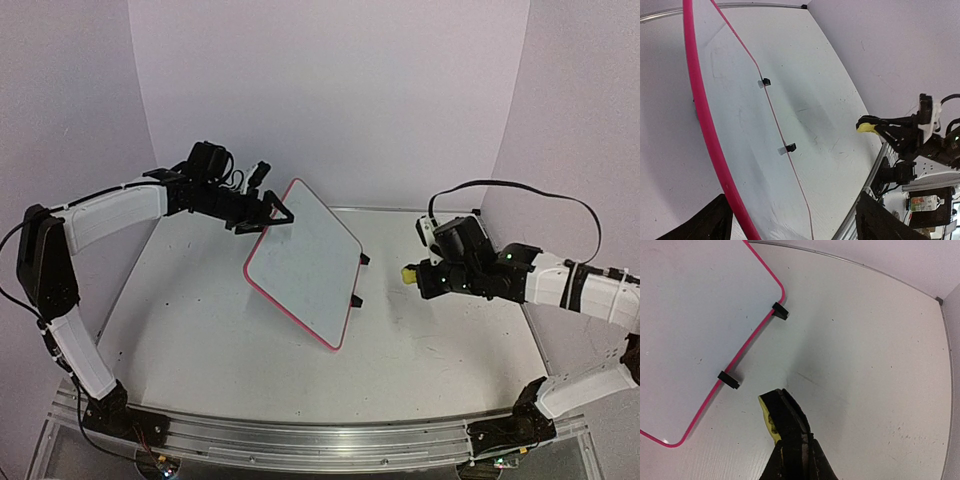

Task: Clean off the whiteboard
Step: Place the whiteboard at the center of the board, then place the whiteboard eraser at the corner of the board.

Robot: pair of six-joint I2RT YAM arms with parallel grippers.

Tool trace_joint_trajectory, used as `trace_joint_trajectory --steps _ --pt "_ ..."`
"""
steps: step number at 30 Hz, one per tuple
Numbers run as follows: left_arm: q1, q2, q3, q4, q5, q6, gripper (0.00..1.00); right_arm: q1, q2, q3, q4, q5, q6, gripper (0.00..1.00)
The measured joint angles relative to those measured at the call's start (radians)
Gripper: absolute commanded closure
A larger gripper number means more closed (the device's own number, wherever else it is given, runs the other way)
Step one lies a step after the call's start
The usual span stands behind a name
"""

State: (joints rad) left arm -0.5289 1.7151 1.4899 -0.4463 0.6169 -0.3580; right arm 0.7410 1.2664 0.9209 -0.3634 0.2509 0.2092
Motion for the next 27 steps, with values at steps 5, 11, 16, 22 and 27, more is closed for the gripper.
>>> trace_joint_trajectory --steps 5,11,16,22,27 --pt "0.015 -0.078 -0.009 0.001 -0.041 -0.008 0.0 0.0 -0.032 -0.108 0.012 0.027 0.082 0.94" --pt "0.028 -0.208 -0.074 0.003 -0.115 -0.014 0.0 -0.001 -0.039 -0.221 0.073 -0.005 0.189 0.87" --pt "0.029 -0.323 -0.178 0.001 -0.175 -0.023 0.0 -0.005 0.004 -0.282 0.154 -0.046 0.272 0.83" --pt "0.029 -0.402 -0.28 0.003 -0.21 -0.034 0.0 -0.036 0.082 -0.335 0.25 -0.104 0.352 0.73" --pt "0.029 -0.428 -0.341 0.009 -0.218 -0.035 0.0 -0.061 0.145 -0.34 0.314 -0.115 0.394 0.49"
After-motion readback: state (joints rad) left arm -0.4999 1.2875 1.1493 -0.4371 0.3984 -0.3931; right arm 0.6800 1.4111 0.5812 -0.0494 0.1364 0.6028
